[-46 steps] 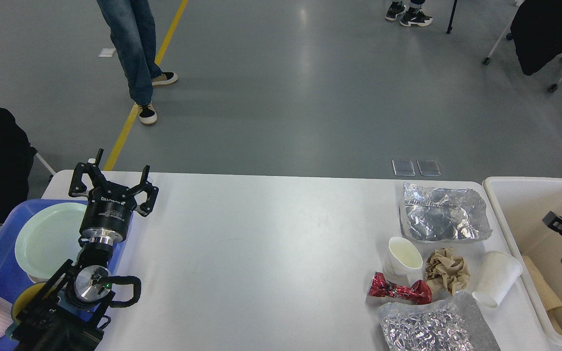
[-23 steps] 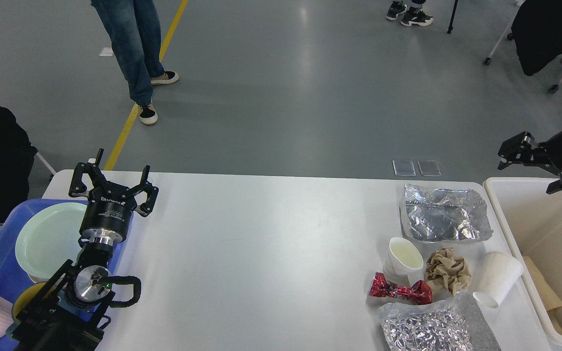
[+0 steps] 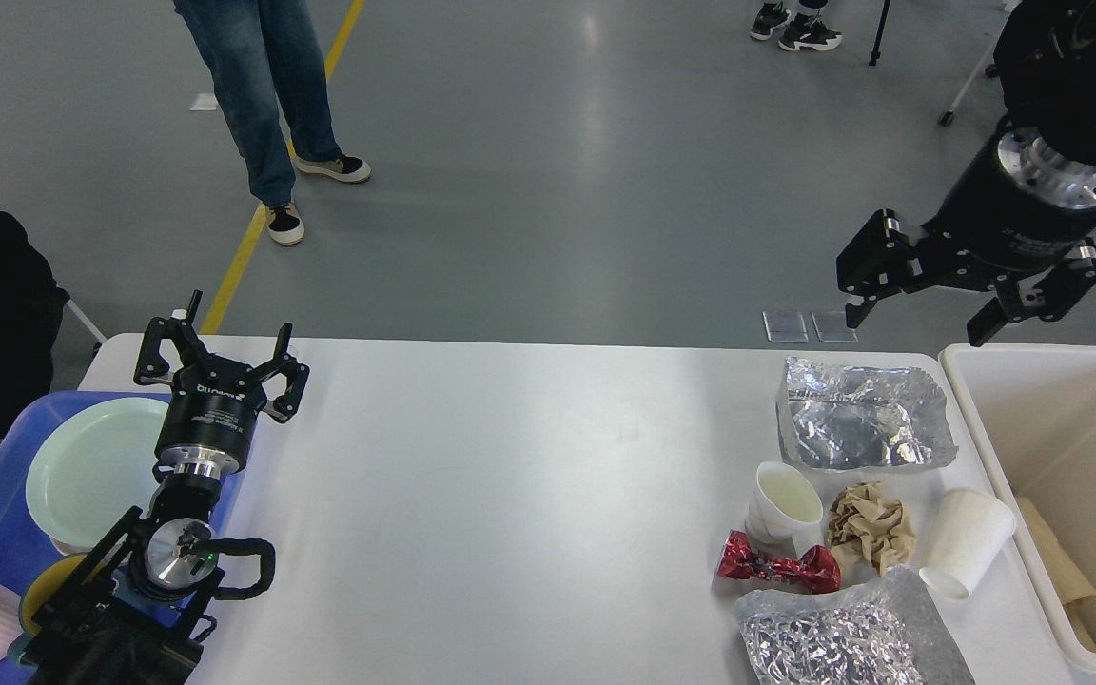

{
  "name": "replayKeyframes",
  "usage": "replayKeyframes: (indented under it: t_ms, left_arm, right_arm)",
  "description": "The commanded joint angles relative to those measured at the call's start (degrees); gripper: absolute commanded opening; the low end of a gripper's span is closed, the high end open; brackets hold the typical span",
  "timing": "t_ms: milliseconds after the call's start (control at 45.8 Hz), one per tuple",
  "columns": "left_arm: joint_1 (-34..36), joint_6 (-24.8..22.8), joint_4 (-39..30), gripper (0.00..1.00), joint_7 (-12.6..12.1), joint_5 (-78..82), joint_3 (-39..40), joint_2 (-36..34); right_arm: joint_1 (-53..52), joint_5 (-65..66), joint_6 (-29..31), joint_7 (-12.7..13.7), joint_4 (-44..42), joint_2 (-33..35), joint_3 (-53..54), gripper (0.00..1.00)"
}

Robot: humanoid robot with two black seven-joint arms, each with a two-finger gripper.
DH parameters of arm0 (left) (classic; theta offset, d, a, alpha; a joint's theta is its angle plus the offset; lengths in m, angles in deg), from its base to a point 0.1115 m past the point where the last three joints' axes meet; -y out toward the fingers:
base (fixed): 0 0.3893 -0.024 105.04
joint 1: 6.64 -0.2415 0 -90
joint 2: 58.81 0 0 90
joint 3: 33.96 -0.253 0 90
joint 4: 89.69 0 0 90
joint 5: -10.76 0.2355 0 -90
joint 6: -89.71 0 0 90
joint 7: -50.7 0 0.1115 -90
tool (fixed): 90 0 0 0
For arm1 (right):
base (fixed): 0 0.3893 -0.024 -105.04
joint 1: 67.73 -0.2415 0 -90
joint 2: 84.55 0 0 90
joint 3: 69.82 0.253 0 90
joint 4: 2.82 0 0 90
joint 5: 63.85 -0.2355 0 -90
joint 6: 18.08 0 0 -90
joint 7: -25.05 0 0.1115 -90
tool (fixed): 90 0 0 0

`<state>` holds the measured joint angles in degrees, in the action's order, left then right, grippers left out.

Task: Tidy desktop
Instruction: 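Raise the right gripper out of the bin over the foil tray, then lower the right gripper onto the small white cup and grasp it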

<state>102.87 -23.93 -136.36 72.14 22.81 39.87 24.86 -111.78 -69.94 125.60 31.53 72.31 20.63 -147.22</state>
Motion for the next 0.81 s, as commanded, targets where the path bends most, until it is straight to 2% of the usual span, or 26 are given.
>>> replayKeyframes:
  t_ms: [0,393,612,787]
  left_arm:
    - [-0.01,-0.1,0.0,0.96,0.01,0.08,0.0,0.0]
    - [-0.01,-0.01,0.0,0.96,0.01,0.08,0.0,0.0]
    - [-0.01,-0.1,0.0,0.96,0.01,-0.01,0.0,0.0]
    - [-0.01,-0.1,0.0,0.96,-0.08,0.08,0.0,0.0]
  right_arm:
    - [-4.55,-0.42,-0.85,0.28,5.71,-0.06,1.47,1.0]
    - [0.98,-0.5,-4.01,0.55,6.87,2.4,1.47,0.99]
    - [8.09,-0.68,-11.31,0.55,6.6,1.87,1.99,0.98]
    - [21.18,-0.68,-19.92,0.55,1.07,-0.41,7.35,0.97]
